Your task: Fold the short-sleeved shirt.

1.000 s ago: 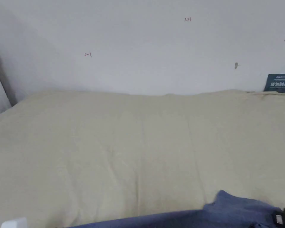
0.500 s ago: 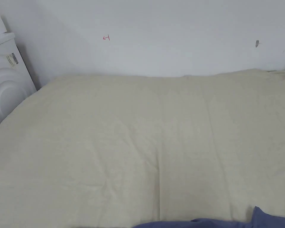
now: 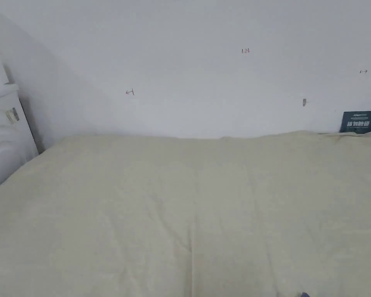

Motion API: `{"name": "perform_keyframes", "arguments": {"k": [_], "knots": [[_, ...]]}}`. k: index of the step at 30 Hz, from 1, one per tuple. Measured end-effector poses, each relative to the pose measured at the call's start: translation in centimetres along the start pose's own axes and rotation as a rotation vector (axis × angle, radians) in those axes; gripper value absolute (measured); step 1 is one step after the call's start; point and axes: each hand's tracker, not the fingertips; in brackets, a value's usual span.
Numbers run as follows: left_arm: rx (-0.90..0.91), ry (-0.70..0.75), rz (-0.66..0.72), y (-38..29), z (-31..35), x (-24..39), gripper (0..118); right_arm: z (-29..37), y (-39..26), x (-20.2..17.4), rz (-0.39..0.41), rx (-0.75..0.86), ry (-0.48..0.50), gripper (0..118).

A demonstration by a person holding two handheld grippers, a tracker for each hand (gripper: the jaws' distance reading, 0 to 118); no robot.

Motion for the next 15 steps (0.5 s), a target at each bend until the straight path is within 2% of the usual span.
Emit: {"name": "perform_keyframes", "arguments": {"k": [2, 3, 7, 8, 9, 10, 11, 12, 13, 14, 15], "knots": [[0.056, -0.056, -0.013, 0.0, 1.1, 1.7, 101, 0.2, -0.1, -1.0, -0.050, -0.013, 0.039, 89], [0.071, -0.052, -0.025, -0.1, 1.3, 2.5, 101, 0.1, -0.3, -1.6, -0.091, -0.030, 0.022, 89], [0.112, -0.020, -0.086, -1.1, 1.4, 5.2, 98, -0.4, -2.1, -2.4, -0.149, -0.034, 0.012, 89], [0.109, -0.005, -0.105, -1.4, 1.2, 5.7, 92, -0.5, -2.5, -2.6, -0.173, -0.054, 0.008, 89], [0.105, 0.015, -0.124, -1.9, 1.1, 6.1, 81, -0.4, -2.8, -2.7, -0.194, -0.067, 0.007, 87], [0.102, 0.053, -0.145, -2.2, 0.9, 6.5, 60, -0.3, -3.2, -2.7, -0.206, -0.075, 0.011, 81], [0.089, 0.066, -0.149, -2.4, 0.6, 6.6, 30, -0.1, -3.5, -2.6, -0.225, -0.061, 0.011, 68], [0.085, 0.068, -0.146, -2.7, 0.5, 6.7, 21, 0.1, -3.7, -2.8, -0.235, -0.070, 0.005, 52], [0.073, 0.071, -0.131, -2.9, 0.4, 6.5, 20, 0.2, -4.0, -2.7, -0.236, -0.065, 0.006, 38], [0.067, 0.061, -0.107, -3.1, 0.4, 6.2, 16, 0.2, -4.2, -2.7, -0.236, -0.073, 0.000, 16], [0.049, 0.040, -0.076, -3.2, 0.4, 5.6, 14, 0.2, -4.4, -2.5, -0.239, -0.089, -0.009, 5]]}}
